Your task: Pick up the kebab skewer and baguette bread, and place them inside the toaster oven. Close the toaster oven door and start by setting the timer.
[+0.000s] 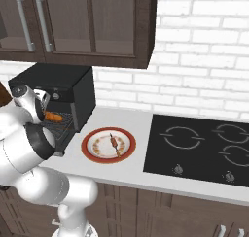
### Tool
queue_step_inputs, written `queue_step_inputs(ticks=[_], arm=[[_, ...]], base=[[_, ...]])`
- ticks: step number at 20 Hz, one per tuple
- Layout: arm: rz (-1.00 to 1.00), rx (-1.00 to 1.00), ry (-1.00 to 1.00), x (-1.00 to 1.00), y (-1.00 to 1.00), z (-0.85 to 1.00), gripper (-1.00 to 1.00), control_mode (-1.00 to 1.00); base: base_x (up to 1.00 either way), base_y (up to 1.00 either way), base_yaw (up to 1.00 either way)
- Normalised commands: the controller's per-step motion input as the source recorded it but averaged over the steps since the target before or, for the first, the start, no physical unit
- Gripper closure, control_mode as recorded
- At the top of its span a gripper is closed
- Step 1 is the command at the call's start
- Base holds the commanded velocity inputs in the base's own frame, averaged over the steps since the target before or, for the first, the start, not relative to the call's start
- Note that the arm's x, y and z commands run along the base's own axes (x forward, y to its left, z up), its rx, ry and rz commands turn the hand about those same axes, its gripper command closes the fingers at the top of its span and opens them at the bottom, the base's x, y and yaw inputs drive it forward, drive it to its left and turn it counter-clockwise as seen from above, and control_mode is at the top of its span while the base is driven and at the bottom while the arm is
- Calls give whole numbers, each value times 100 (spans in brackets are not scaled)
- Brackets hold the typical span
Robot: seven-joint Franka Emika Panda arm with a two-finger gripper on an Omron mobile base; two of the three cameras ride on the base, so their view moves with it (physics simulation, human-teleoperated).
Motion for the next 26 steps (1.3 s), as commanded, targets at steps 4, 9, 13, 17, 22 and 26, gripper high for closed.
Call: queue_step_inputs(ticks=[4, 9, 13, 17, 22, 26], arm=[[0, 0, -5, 22, 1, -16, 100, -100], [0, 0, -2, 34, 9, -4, 100, -100], [0, 0, 0, 42, 0, 0, -100, -100], [0, 0, 0, 10, 0, 0, -100, -100], [0, 0, 0, 1, 0, 0, -100, -100], [0, 0, 0, 16, -1, 5, -100, -100]], base=[[0, 0, 0], [0, 0, 0], [0, 0, 0], [0, 0, 0], [0, 0, 0], [0, 0, 0]])
